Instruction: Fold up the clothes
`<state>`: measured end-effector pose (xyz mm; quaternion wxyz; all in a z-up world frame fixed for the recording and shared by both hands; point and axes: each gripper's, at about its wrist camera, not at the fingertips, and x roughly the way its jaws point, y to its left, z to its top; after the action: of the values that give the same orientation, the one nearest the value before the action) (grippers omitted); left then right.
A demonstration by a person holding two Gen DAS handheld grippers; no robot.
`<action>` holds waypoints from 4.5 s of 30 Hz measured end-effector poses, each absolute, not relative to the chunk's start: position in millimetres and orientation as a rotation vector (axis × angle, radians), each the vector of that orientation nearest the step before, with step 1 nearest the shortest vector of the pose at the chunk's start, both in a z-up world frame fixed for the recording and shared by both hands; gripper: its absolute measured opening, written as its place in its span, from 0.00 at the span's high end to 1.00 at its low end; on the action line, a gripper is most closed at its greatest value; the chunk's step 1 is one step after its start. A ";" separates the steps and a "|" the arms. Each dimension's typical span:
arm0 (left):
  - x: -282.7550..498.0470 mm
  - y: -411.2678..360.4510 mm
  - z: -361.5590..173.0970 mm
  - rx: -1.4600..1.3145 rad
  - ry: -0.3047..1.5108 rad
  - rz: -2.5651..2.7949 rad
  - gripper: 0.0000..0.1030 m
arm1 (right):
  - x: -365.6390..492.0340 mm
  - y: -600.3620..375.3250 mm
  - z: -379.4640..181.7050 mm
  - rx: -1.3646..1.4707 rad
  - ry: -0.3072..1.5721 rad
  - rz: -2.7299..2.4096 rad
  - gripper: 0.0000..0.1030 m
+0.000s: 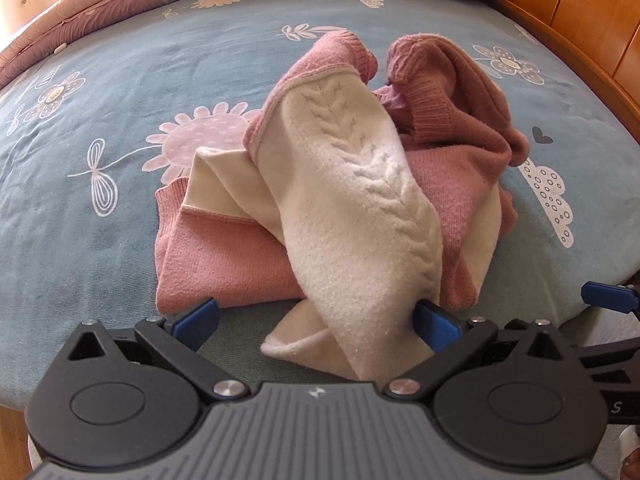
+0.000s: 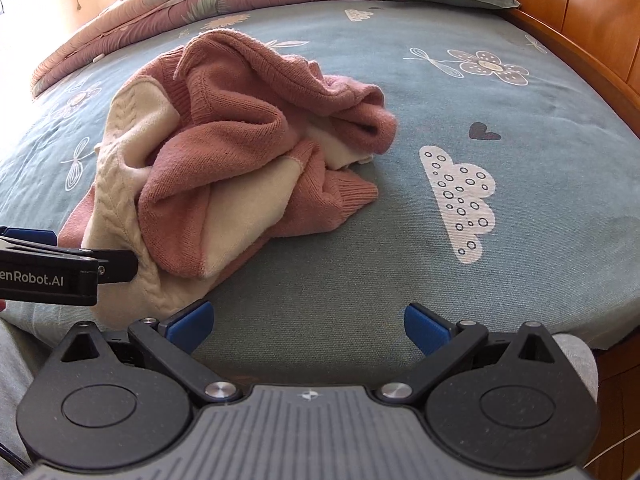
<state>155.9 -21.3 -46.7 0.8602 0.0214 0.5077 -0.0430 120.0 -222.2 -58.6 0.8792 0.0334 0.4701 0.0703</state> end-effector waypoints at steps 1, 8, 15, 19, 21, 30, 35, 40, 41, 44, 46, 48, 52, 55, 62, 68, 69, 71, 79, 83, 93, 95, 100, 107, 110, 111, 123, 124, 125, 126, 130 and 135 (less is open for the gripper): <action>159.8 -17.1 -47.0 0.041 1.066 -0.081 0.00 | 121.3 -223.7 -60.1 0.073 0.983 0.142 0.00; 189.5 8.5 -32.2 0.085 1.014 0.000 0.00 | 128.3 -232.2 -67.8 0.096 0.993 0.126 0.00; 202.1 12.2 -17.4 0.070 0.970 0.027 0.00 | 128.0 -232.7 -68.7 0.099 0.986 0.136 0.00; 190.7 -14.8 -19.5 0.138 0.945 -0.090 0.00 | 129.2 -233.0 -69.7 0.108 0.992 0.138 0.00; 191.3 -26.8 -28.8 0.181 0.955 -0.125 0.00 | 129.2 -232.0 -70.0 0.108 0.994 0.142 0.00; 185.7 -28.7 -65.4 0.196 0.962 -0.205 0.00 | 125.0 -238.2 -69.0 0.127 0.980 0.135 0.00; 188.1 5.2 -82.3 -0.040 0.979 -0.268 0.00 | 124.5 -239.3 -72.6 0.139 0.983 0.147 0.00; 177.7 9.1 -89.3 -0.063 0.932 -0.294 0.00 | 125.0 -239.8 -76.3 0.137 0.989 0.162 0.00; 176.3 9.2 -89.8 -0.066 0.926 -0.297 0.00 | 125.4 -240.2 -76.8 0.137 0.990 0.163 0.00; 176.4 15.0 -86.9 -0.093 0.924 -0.316 0.00 | 126.4 -242.2 -76.4 0.142 0.988 0.163 0.00; 179.1 22.1 -80.7 -0.091 0.906 -0.319 0.00 | 126.6 -243.0 -75.2 0.139 0.983 0.163 0.00; 176.1 29.5 -69.9 -0.081 0.875 -0.319 0.00 | 127.1 -243.8 -73.1 0.133 0.974 0.163 0.00; 168.0 51.9 -45.3 -0.056 0.802 -0.313 0.01 | 130.4 -245.6 -68.3 0.122 0.961 0.159 0.00; 164.7 69.3 -36.1 -0.033 0.774 -0.272 0.00 | 135.0 -243.3 -63.8 0.114 0.954 0.149 0.00; 186.1 67.6 -65.8 -0.031 0.894 -0.299 0.01 | 142.2 -220.3 -52.9 0.059 0.928 0.182 0.00; 230.7 46.1 -72.2 -0.025 0.836 -0.347 0.00 | 144.0 -203.1 -50.3 0.007 0.924 0.209 0.00; 242.9 46.6 -70.8 -0.027 0.823 -0.335 0.00 | 143.7 -202.4 -50.4 0.002 0.925 0.209 0.00; 264.6 49.8 -68.7 -0.037 0.819 -0.310 0.00 | 143.1 -203.4 -51.1 0.000 0.927 0.203 0.00; 288.1 52.0 -57.2 -0.041 0.826 -0.245 0.00 | 139.4 -211.2 -54.1 0.026 0.945 0.182 0.00; 252.9 57.5 -49.5 -0.007 0.808 -0.244 0.00 | 137.1 -211.5 -50.7 0.027 0.936 0.193 0.00; 198.7 58.4 -58.2 -0.091 0.921 -0.308 0.01 | 131.6 -206.8 -53.6 0.030 0.937 0.215 0.00; 199.4 40.8 -55.4 -0.109 0.906 -0.365 0.01 | 128.5 -206.0 -51.1 0.021 0.929 0.218 0.00; 207.8 -5.7 -39.1 -0.114 0.844 -0.492 0.01 | 118.8 -215.6 -47.8 0.010 0.924 0.179 0.00; 218.7 -9.2 -36.6 -0.121 0.861 -0.549 0.01 | 112.1 -231.5 -51.4 0.055 0.943 0.139 0.00; 213.4 16.8 -35.0 -0.125 0.856 -0.508 0.01 | 111.7 -232.9 -50.9 0.057 0.937 0.142 0.00; 210.8 27.3 -34.8 -0.128 0.854 -0.484 0.01 | 112.7 -233.0 -51.3 0.061 0.936 0.146 0.00; 196.5 50.0 -67.6 0.029 0.911 -0.374 0.01 | 114.8 -217.9 -51.8 0.038 0.942 0.184 0.00; 196.2 41.9 -70.6 0.061 0.901 -0.389 0.01 | 114.6 -217.9 -50.8 0.036 0.941 0.181 0.00; 196.9 34.4 -73.6 0.091 0.895 -0.402 0.01 | 114.3 -218.1 -49.9 0.035 0.939 0.178 0.00; 198.1 27.0 -76.6 0.118 0.890 -0.414 0.01 | 113.9 -218.4 -49.0 0.034 0.938 0.175 0.00; 204.5 4.5 -83.7 0.212 0.802 -0.411 0.00 | 112.3 -221.9 -45.8 0.029 0.930 0.156 0.00; 223.2 37.5 -76.3 0.138 0.744 -0.206 0.00 | 111.3 -230.3 -43.5 0.039 0.922 0.130 0.00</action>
<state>223.2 37.5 -76.3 0.9241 0.0671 0.3625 -0.1003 111.3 -230.3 -43.5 0.8933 0.0186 0.4447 0.0626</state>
